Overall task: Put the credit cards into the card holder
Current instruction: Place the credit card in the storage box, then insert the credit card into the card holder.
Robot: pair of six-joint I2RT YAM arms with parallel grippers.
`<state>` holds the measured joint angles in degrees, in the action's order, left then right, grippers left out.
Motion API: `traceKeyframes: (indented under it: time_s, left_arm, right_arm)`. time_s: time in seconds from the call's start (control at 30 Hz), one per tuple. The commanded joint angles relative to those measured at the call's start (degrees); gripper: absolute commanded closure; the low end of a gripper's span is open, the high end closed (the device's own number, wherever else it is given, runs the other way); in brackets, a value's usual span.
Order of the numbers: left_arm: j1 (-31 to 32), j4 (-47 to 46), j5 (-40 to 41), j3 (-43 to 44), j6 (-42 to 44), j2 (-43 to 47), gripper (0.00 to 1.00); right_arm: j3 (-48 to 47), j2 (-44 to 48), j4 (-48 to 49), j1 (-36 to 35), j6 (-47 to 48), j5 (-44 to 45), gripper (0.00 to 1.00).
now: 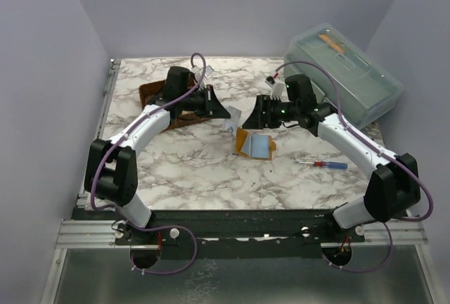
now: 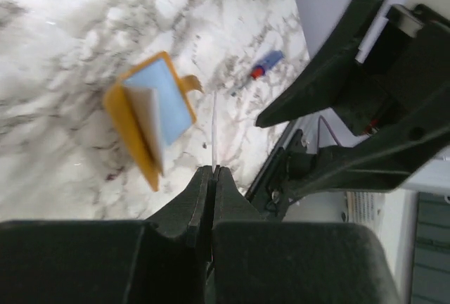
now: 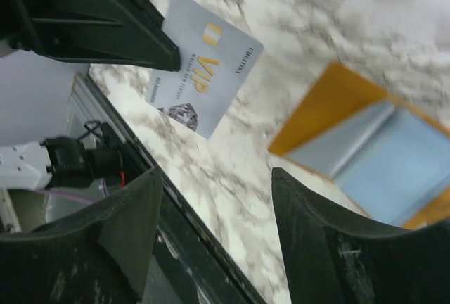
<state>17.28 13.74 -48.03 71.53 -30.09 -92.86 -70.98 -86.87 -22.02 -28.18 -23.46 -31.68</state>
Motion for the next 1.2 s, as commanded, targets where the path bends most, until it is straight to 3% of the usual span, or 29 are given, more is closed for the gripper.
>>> traceKeyframes:
  time_s: [0.0, 0.13, 0.27, 0.33, 0.47, 0.53, 0.67, 0.8, 0.9, 1.0, 1.17]
  left_arm:
    - [7.3, -12.2, -2.8, -5.4, -5.9, 0.5, 1.00]
    - [13.0, -13.5, -1.8, -6.5, -6.7, -3.0, 1.00]
    - [15.7, -12.5, 0.8, -4.6, -6.5, -6.1, 1.00]
    - [16.7, -7.6, 3.2, -1.5, -4.8, -8.9, 1.00]
    - [18.6, 2.3, 8.0, 5.7, -0.1, -15.9, 1.00]
    - [18.8, 6.5, 8.8, 8.8, 1.5, -18.7, 1.00]
    - [18.8, 17.6, 13.7, 15.4, 6.8, -23.4, 1.00]
    - [17.9, 19.8, 16.0, 16.1, 7.5, -23.9, 1.00]
    - [17.2, 20.4, 16.4, 16.3, 6.8, -24.2, 1.00]
    - [17.0, 20.5, 16.0, 16.3, 6.5, -24.6, 1.00]
    - [15.8, 20.6, 15.0, 15.3, 5.7, -25.0, 1.00]
  right_arm:
    - [13.9, 5.4, 7.9, 4.1, -4.3, -9.9, 0.34]
    - [24.6, 11.1, 16.0, 8.5, -8.2, -16.6, 0.34]
    - [27.2, 12.6, 12.3, 9.8, -7.9, -7.8, 0.33]
    - [27.1, 11.4, 9.2, 10.2, -7.0, -0.2, 0.36]
    - [24.9, 6.2, 6.8, 11.3, -5.1, 5.2, 0.62]
    - [23.5, 3.5, 6.2, 11.7, -4.8, 6.3, 0.68]
    - [21.8, 0.6, 6.6, 12.1, -4.0, 6.5, 0.71]
    - [21.2, -0.2, 8.7, 12.2, -3.3, 4.6, 0.56]
    - [20.1, -3.3, 9.5, 12.2, -2.1, 1.6, 0.56]
    - [20.2, -6.9, 12.5, 12.2, -2.1, -1.7, 0.62]
    - [20.6, -11.2, 16.1, 12.2, -2.9, -1.8, 0.81]
